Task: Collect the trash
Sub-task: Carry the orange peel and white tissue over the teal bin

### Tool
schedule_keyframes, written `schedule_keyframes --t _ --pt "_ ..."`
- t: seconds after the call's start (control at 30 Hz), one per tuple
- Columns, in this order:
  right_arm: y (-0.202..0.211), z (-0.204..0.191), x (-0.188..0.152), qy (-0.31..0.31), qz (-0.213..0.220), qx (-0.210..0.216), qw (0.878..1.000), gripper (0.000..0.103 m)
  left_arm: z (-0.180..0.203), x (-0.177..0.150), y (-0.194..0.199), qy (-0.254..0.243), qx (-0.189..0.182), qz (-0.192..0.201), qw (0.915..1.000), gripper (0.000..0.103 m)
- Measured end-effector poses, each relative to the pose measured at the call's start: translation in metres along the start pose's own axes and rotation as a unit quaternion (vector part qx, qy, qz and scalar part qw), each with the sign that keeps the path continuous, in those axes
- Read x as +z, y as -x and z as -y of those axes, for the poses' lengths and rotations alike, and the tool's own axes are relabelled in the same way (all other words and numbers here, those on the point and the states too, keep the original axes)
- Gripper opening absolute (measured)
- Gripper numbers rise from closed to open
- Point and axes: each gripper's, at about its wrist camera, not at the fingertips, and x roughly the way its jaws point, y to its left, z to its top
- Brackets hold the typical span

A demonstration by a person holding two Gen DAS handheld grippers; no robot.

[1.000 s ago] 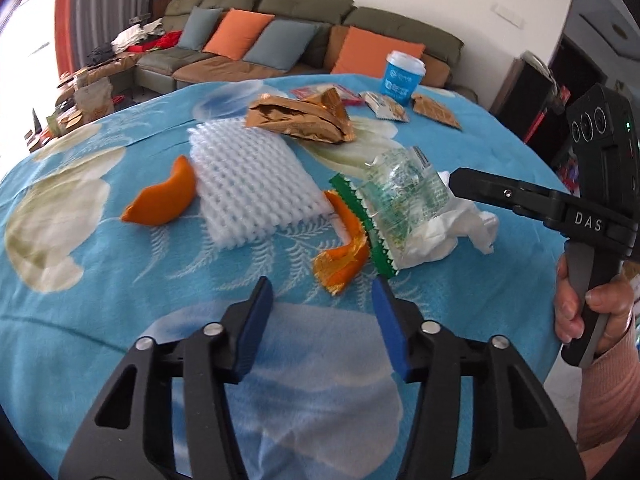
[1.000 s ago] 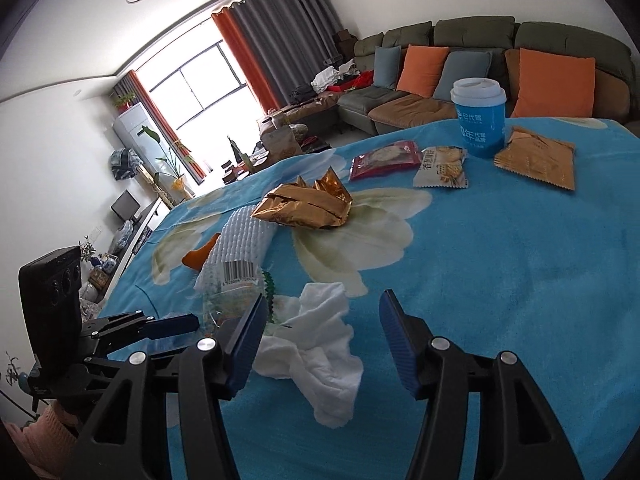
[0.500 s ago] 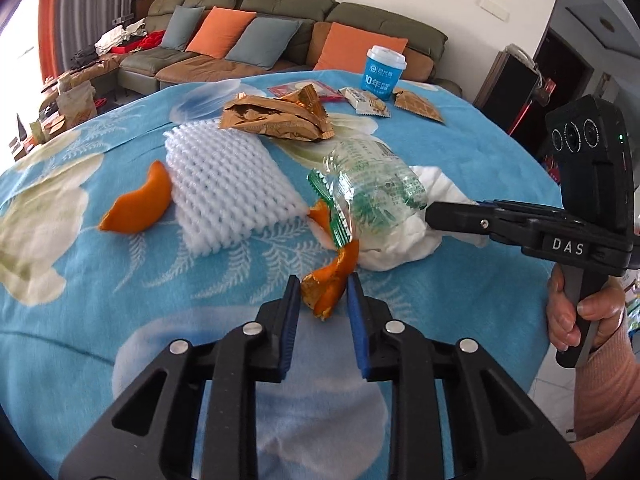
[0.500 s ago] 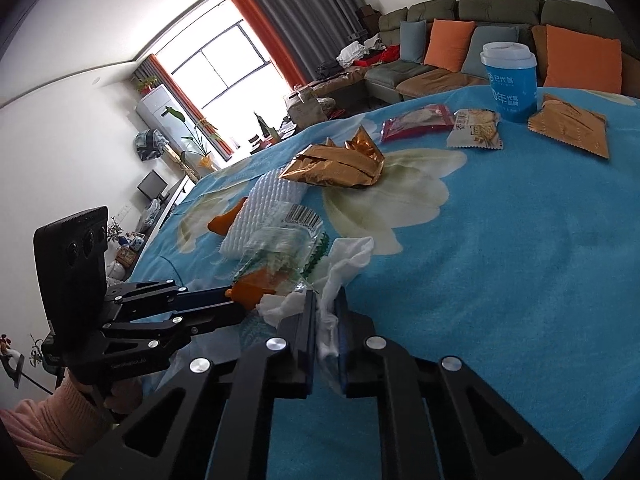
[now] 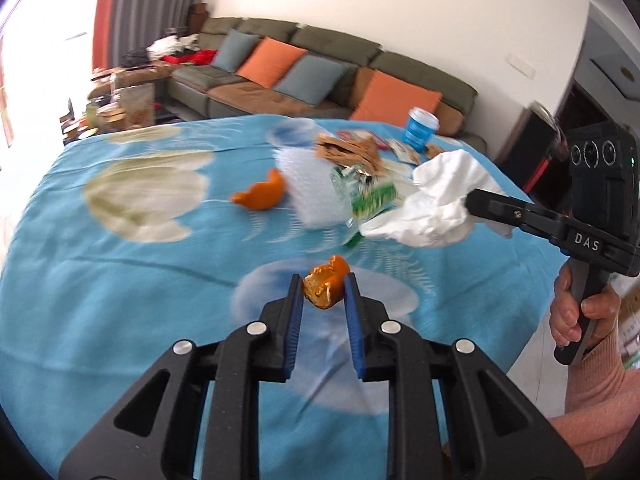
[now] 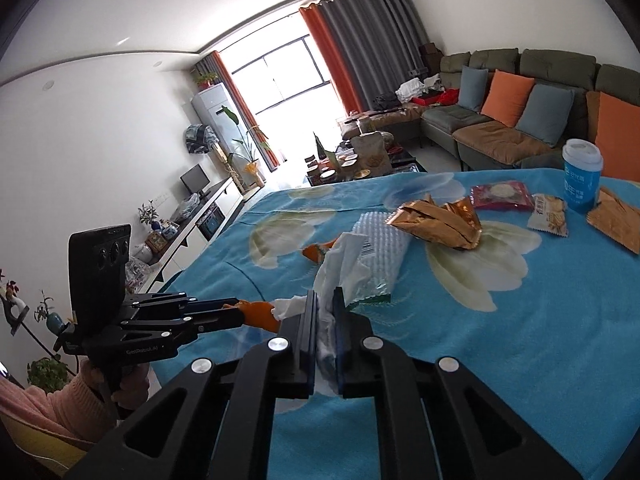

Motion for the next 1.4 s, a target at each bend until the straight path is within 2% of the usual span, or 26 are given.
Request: schedule_keyframes --t 0.3,0.73,1.4 --pt "-0.030 -0.041 0.005 0.031 -0.013 0.048 0.998 0.006 -0.041 -0.024 0.047 0.054 0.024 0.031 0.9978 0.020" --pt "-0.094 -0.099 0.008 0.060 -0.048 0.117 0.990 0.006 -0.080 -0.048 0.097 0.113 0.075 0.068 0.9885 0.020" --pt "-0.161 -0.178 0.021 0.108 -0.084 0.185 0.973 0.006 -0.134 -0.071 0.172 0.172 0.154 0.127 0.9646 0.019"
